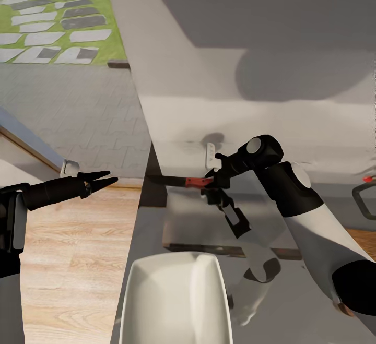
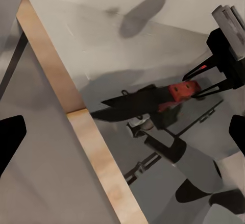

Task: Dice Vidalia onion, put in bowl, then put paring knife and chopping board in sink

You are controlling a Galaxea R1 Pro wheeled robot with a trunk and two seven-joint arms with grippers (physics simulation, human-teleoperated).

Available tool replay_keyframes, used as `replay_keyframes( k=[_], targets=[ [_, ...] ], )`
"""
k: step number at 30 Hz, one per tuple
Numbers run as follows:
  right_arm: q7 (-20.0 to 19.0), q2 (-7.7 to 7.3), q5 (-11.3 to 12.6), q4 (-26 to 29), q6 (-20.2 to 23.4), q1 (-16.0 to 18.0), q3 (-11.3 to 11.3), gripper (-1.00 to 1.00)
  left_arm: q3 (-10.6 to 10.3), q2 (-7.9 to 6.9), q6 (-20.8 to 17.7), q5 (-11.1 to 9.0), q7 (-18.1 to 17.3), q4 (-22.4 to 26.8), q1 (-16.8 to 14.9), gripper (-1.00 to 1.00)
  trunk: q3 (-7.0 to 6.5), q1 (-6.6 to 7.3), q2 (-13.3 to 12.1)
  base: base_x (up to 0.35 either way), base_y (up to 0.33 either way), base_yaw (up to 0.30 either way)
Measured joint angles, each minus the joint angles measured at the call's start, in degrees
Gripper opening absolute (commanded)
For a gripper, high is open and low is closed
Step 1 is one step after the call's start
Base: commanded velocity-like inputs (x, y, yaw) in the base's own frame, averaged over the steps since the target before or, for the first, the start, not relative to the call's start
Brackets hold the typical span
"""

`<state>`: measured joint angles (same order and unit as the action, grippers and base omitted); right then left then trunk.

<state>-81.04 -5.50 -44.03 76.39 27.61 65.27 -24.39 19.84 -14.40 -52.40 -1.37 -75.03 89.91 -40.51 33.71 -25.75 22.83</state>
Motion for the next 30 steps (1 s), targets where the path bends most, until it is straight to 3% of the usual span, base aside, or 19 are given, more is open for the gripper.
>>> replay_keyframes(
  k=[10, 20, 30],
  targets=[
    [0.0, 0.00, 0.0, 0.0, 0.0, 0.0, 0.0, -1.00, 0.0, 0.00, 0.0, 0.0, -0.1, -0.1, 0.0, 1.00, -0.69, 0.00, 0.0, -0.003, 0.000, 0.000],
    [0.0, 0.00, 0.0, 0.0, 0.1, 0.0, 0.0, -1.00, 0.0, 0.00, 0.0, 0.0, -0.1, -0.1, 0.0, 1.00, -0.74, -0.01, 0.0, -0.249, 0.000, 0.000],
    [0.0, 0.00, 0.0, 0.0, 0.1, 0.0, 0.0, -1.00, 0.0, 0.00, 0.0, 0.0, -0.1, -0.1, 0.0, 1.00, -1.35, 0.00, 0.0, -0.031, 0.000, 0.000]
  ],
)
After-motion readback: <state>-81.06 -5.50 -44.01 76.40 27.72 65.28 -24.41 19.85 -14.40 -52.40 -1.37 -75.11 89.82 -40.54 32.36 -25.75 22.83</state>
